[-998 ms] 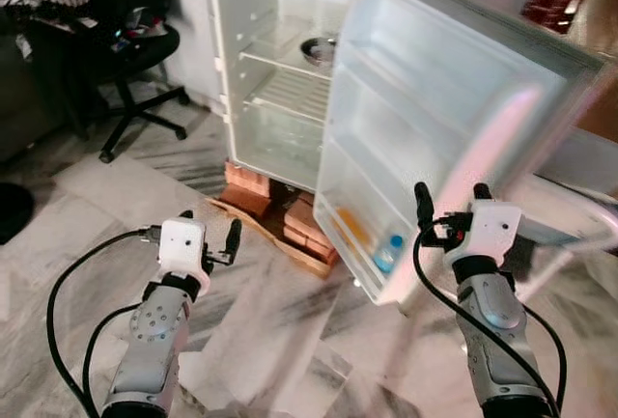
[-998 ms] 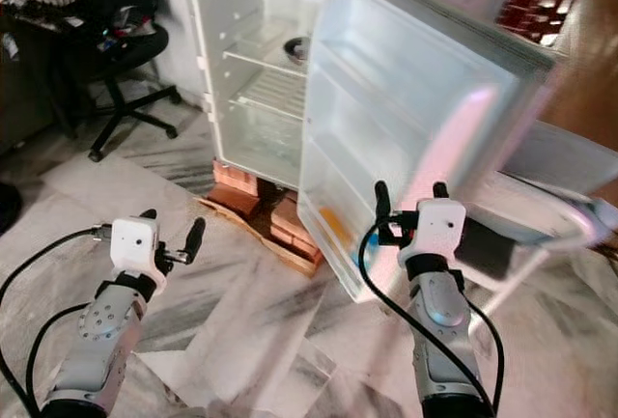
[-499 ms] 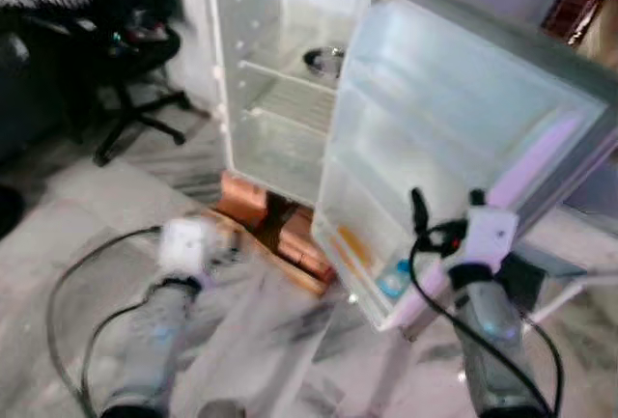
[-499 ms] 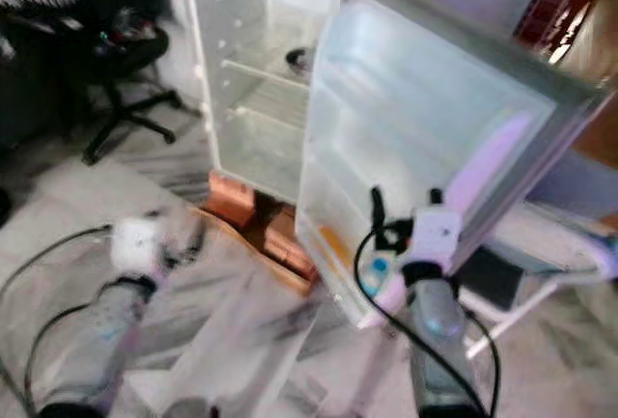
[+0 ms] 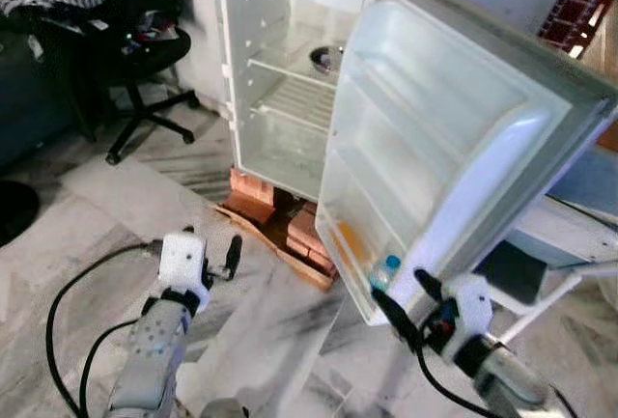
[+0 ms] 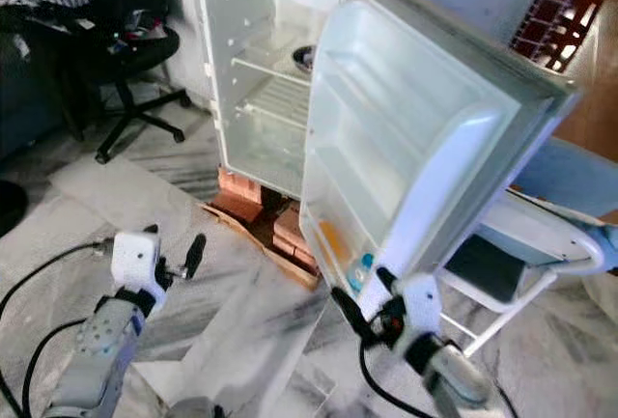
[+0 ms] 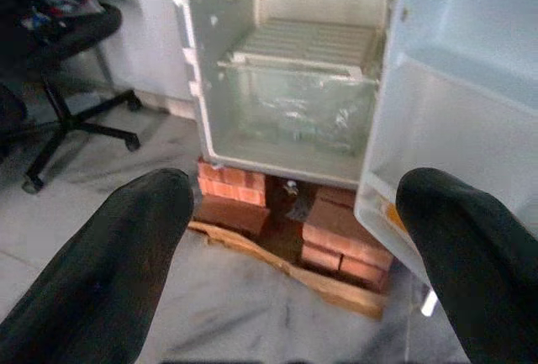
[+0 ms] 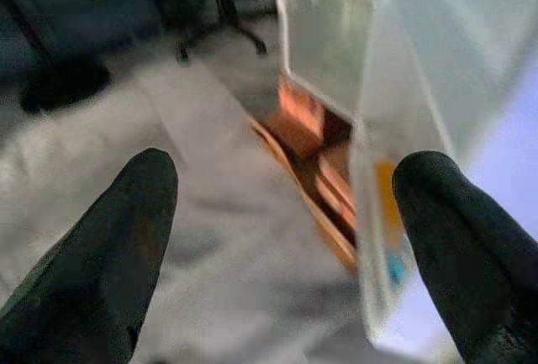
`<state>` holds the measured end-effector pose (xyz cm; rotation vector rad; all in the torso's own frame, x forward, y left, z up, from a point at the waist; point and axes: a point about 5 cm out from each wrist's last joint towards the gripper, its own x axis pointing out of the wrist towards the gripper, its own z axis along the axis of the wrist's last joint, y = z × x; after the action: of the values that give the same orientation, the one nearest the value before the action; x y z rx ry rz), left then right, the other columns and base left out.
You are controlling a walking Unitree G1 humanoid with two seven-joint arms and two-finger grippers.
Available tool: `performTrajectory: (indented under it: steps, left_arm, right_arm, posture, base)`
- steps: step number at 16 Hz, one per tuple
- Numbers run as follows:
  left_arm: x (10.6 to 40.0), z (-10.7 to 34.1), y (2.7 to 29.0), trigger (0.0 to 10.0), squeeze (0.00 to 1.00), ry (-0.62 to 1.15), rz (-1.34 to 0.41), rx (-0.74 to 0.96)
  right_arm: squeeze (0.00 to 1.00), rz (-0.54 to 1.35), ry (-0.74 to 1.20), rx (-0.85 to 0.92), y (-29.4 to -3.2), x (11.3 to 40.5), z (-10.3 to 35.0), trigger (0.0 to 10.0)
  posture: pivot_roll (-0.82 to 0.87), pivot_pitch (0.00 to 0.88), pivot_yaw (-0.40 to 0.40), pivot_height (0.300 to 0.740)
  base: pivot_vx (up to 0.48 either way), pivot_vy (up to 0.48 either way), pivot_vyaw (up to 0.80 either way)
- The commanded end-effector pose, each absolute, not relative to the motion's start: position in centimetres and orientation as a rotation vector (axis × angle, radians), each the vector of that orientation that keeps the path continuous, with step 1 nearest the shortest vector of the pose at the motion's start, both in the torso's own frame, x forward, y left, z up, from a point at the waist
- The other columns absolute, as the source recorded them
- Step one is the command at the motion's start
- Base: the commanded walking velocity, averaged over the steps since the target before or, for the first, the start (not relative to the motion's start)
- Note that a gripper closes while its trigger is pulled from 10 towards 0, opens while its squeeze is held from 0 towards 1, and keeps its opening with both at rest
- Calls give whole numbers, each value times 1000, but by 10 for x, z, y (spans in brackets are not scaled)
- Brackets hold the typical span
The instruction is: Restocking fridge
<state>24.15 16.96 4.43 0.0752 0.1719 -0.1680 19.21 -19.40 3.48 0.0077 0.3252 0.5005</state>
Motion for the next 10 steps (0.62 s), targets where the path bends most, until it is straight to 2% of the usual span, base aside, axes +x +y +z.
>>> performTrajectory:
  steps: [1,2,3,4,6,8,9,10]
  left_arm:
    - [238,42,171,10000,0,190,-179,99]
    - [234,39,173,10000,0,203,-176,103]
    - [231,37,175,10000,0,217,-172,106]
    - [230,36,176,10000,0,224,-170,107]
    - [228,33,178,10000,0,242,-166,115]
    - [226,32,179,10000,0,253,-163,122]
    - [226,31,179,10000,0,254,-163,122]
    - [226,31,180,10000,0,257,-162,123]
  right_arm:
    - [0,467,352,-75,-207,195,31,10000]
    - [0,386,386,-104,-222,202,30,10000]
    - [0,207,396,-201,-246,219,32,10000]
    - [0,95,391,-256,-259,228,36,10000]
    - [0,-182,321,-204,-284,252,57,10000]
    - [0,-277,198,-115,-285,272,79,10000]
    - [0,-268,156,-68,-280,280,86,10000]
    - [0,-190,93,27,-264,289,95,10000]
  posture:
    - [41,53,-42,740]
    - [47,54,-42,740]
    - [52,55,-43,740]
    - [56,55,-44,740]
    - [69,54,-46,740]
    - [76,52,-47,740]
    - [76,52,-47,740]
    - [79,49,-48,740]
  base:
    - [0,0,0]
    - [0,0,0]
    - [0,0,0]
    - [0,0,0]
    - [0,0,0]
    - [0,0,0]
    - [0,0,0]
    - [0,0,0]
